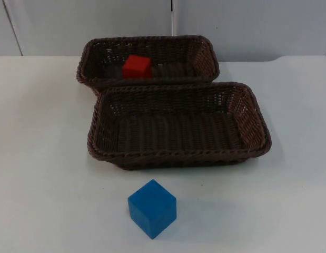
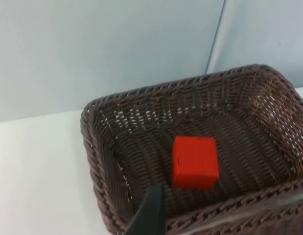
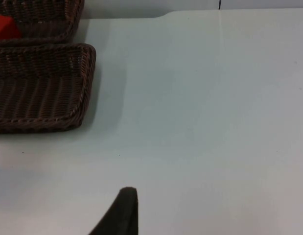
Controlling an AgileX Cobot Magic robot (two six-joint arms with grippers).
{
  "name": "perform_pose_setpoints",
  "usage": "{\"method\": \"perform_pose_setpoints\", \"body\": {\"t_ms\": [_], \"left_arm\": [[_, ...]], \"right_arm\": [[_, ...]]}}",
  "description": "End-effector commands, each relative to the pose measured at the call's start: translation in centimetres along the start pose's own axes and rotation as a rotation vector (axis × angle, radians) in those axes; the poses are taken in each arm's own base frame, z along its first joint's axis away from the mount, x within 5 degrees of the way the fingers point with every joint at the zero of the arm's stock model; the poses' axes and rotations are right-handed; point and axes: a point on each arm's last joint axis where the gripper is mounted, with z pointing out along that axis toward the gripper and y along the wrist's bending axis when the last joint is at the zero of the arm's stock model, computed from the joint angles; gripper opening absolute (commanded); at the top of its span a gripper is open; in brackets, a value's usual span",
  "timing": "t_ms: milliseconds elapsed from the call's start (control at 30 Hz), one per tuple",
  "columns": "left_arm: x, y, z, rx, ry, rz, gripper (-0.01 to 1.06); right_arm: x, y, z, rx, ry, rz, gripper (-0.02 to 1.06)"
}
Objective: Pick up one cube with the left hand and place it into the upper basket. Pick up one cube with the right hand and place it into the lower basket.
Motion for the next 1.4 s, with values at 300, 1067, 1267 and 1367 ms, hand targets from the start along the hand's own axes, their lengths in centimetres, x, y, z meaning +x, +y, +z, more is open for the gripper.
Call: {"method": "perform_pose_setpoints", "body": {"t_ms": [300, 1067, 1267, 1367], "left_arm": [[0.6, 0.0, -5.0, 0.004, -0.014, -0.003, 0.83], [4.4, 0.1, -18.0, 0.012, -0.085, 0.028, 0.83], [5.6, 0.1, -20.5, 0.016, -0.080, 0.030, 0.83], [5.9, 0.1, -21.9, 0.017, -0.075, 0.034, 0.83]], "right_arm": [[0.0, 0.0, 0.0, 0.000, -0.007, -0.005, 1.05], [0.0, 0.0, 0.0, 0.000, -0.007, -0.005, 1.05], [0.0, 0.0, 0.0, 0.000, -0.007, -0.005, 1.05], [0.0, 0.0, 0.0, 0.000, -0.007, -0.005, 1.05]]}}
